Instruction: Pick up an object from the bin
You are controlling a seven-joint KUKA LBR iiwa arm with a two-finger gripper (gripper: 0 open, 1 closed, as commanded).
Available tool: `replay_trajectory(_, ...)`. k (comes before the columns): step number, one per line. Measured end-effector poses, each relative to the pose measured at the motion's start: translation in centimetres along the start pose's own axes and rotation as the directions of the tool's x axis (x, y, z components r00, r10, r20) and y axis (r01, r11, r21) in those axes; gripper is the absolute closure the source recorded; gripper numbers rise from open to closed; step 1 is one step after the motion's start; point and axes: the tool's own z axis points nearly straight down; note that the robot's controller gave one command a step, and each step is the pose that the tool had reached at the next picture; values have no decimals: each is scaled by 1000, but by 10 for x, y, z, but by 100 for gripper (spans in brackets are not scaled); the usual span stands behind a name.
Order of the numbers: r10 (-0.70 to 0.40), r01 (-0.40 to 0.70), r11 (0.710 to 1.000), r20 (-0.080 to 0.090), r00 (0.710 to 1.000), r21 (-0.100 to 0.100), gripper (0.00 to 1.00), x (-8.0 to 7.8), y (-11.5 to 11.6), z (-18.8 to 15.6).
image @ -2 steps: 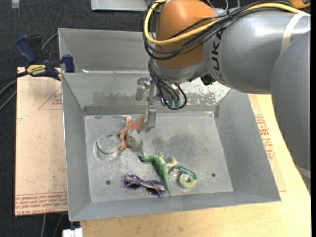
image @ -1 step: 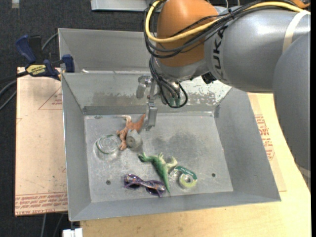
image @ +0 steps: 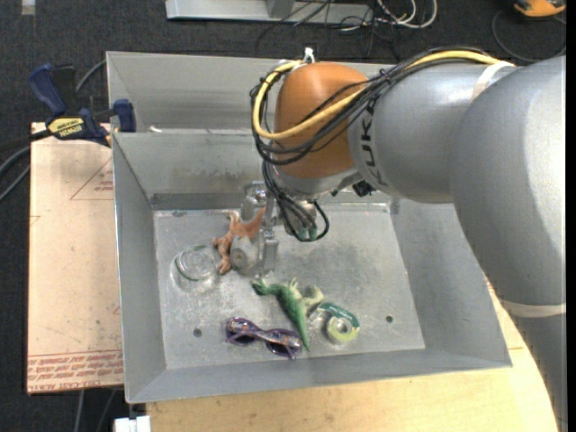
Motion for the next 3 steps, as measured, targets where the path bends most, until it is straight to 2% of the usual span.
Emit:
replay_trajectory(1,-48,48,999,0,999,0,0,2,-5,25)
replay_trajectory(2,108,-108,994,3,994,-2,100,-23,-4,56)
replay_trajectory(3,109,-109,994,3,994,-2,100,-23,-4,56)
